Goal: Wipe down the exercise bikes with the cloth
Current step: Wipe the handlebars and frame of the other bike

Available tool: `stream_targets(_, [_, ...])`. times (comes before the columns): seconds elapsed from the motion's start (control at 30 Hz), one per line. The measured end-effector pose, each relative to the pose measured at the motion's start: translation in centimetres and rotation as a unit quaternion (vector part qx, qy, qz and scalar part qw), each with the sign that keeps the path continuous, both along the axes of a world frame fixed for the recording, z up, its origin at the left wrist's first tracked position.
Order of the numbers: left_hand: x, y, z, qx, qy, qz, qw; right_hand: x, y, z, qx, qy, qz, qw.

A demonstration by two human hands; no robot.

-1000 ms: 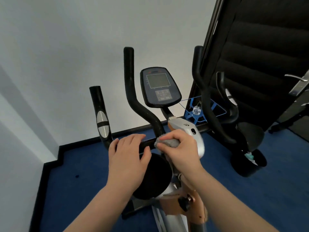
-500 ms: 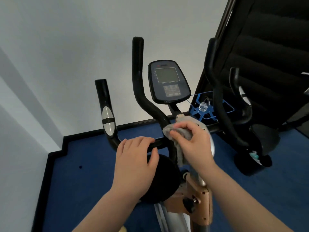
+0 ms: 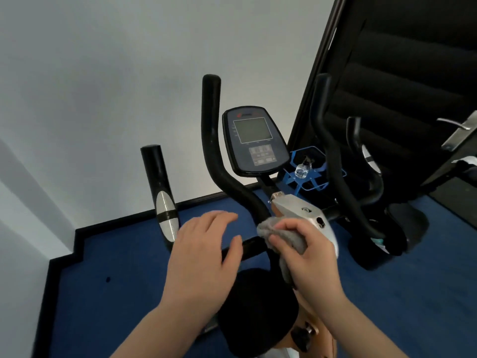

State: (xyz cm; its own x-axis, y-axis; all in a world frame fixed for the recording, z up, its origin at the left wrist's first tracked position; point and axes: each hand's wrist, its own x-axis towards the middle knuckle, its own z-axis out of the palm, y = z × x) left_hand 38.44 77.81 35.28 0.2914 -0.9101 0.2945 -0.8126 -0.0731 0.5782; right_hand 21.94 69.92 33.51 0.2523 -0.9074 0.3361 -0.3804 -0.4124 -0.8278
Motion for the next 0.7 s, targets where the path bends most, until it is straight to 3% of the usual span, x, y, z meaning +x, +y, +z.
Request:
stream_targets(0.23, [5.3, -3.7, 1.6, -0.060, -0.066, 0.033, 0.996, 5.7, -4.5, 3.5, -0.061, 0.055, 0.052, 0.995])
stream_targets(0.37, [7.8, -4.4, 1.6, -0.096, -0.062, 0.069, 0.991, 3.2, -3.5, 2.4, -0.045, 0.046, 0.086, 0.994])
stream_targets(0.6, [7.9, -4.9, 1.1, -0.063, -0.078, 0.031, 0.994, 9.5, -6.1, 5.0, -0.138, 0.093, 0.117, 0.979])
stream_targets(0.7, [8.5, -5.2, 1.8, -0.098, -0.059, 0.030, 0.993, 10.6, -6.4, 5.2, -0.126, 0.072, 0.116, 0.983])
